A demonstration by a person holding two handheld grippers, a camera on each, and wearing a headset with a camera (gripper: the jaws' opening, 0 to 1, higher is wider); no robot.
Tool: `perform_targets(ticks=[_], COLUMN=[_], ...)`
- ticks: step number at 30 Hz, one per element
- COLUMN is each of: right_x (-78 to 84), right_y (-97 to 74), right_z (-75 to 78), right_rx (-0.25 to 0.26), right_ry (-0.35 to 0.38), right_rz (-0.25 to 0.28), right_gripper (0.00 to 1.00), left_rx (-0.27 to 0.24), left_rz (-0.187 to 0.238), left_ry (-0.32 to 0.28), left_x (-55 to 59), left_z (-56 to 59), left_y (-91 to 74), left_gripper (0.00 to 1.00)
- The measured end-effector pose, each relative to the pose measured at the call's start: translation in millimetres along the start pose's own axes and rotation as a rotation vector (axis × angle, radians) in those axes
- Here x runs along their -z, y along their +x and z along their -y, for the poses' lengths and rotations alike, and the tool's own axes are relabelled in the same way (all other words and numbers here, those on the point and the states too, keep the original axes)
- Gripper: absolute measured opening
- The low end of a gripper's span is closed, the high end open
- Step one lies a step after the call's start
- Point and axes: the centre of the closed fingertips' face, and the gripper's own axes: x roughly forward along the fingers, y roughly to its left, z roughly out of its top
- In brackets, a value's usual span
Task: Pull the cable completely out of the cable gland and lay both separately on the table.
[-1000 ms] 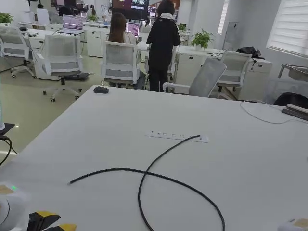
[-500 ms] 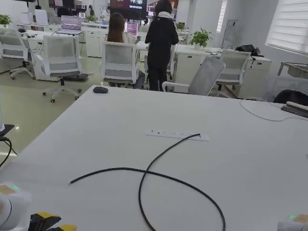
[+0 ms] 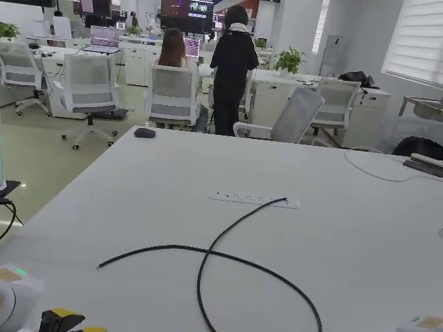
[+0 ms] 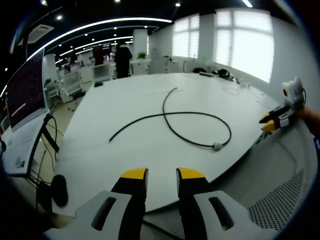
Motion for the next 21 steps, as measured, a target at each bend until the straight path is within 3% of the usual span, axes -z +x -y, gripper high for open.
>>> perform_targets(ticks=[3, 5, 15, 18, 21], right_x=[-0.9, -0.1, 0.1, 0.4, 0.6], right_y=[-0.6, -0.8, -0.3, -0.3, -0.2], right_z=[3.6, 5.0, 3.4, 3.2, 3.1], right_rx=[0.022, 0.031, 0.021, 0.019, 0.018], right_ry=[0.003, 0.007, 0.008, 0.008, 0.009], right_rz=[0.006, 0.002, -0.001, -0.003, -0.004], right_gripper=[0.31, 0.33, 0.31, 0.31, 0.31], left_rx=[0.001, 0.006, -0.007, -0.009, -0.020], left_rz=[-0.009, -0.041, -0.041, -0.013, -0.047], left_ry=[-0.006, -0.006, -0.001, -0.019, -0.013], left_x=[1.5, 6.6, 6.8, 2.4, 7.7], left_z=[-0.1, 0.7, -2.3, -3.2, -4.8], left_y=[0.2, 0.8, 1.1, 0.3, 1.3], left_gripper=[0.24, 0.25, 0.29, 0.33, 0.35])
